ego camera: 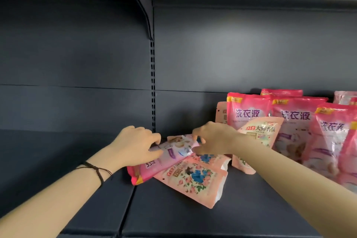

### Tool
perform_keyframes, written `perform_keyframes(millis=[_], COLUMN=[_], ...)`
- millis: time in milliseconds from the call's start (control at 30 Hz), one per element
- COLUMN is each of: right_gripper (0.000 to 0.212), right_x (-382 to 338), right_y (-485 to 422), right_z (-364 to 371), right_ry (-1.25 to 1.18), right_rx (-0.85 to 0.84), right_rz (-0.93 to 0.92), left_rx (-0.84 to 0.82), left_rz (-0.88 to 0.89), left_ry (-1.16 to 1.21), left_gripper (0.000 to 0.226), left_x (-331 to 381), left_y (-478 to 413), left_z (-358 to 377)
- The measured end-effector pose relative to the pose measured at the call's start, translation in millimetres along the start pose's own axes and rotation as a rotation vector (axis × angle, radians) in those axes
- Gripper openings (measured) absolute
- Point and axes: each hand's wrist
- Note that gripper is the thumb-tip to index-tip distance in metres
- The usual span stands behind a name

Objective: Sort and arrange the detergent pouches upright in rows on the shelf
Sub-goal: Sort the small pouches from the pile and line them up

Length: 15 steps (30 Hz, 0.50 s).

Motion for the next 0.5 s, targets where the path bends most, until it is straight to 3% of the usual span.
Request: perform_keyframes(millis=[233,367,500], right_gripper=[0.034,0.034,0.03], right_x=[-13,-16,-21], right_y=[-39,-58,-79], right_z=[4,10,18], right_ry=[-0.073,-0.101,-0.172], right_rx=[-0.075,-0.088,-0.106], right_rz=[-0.034,-0.062,-0.059], left_rx=[-0.27,-0.332,-0.341], left_rz=[-0.257,-0.348,-0.442], left_ry=[0.056,0.32,0.433], left_gripper=[0.06,0.054,0.04], left_x=[-40,-42,-45], left_y=[-7,-9,-12], left_z=[48,70,74])
Point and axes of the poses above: each hand's wrist, its own y-axis away from the middle knuckle, its own z-axis out of the palm, x = y × z, and after that the axes turned 7 degrees about z, right-handed
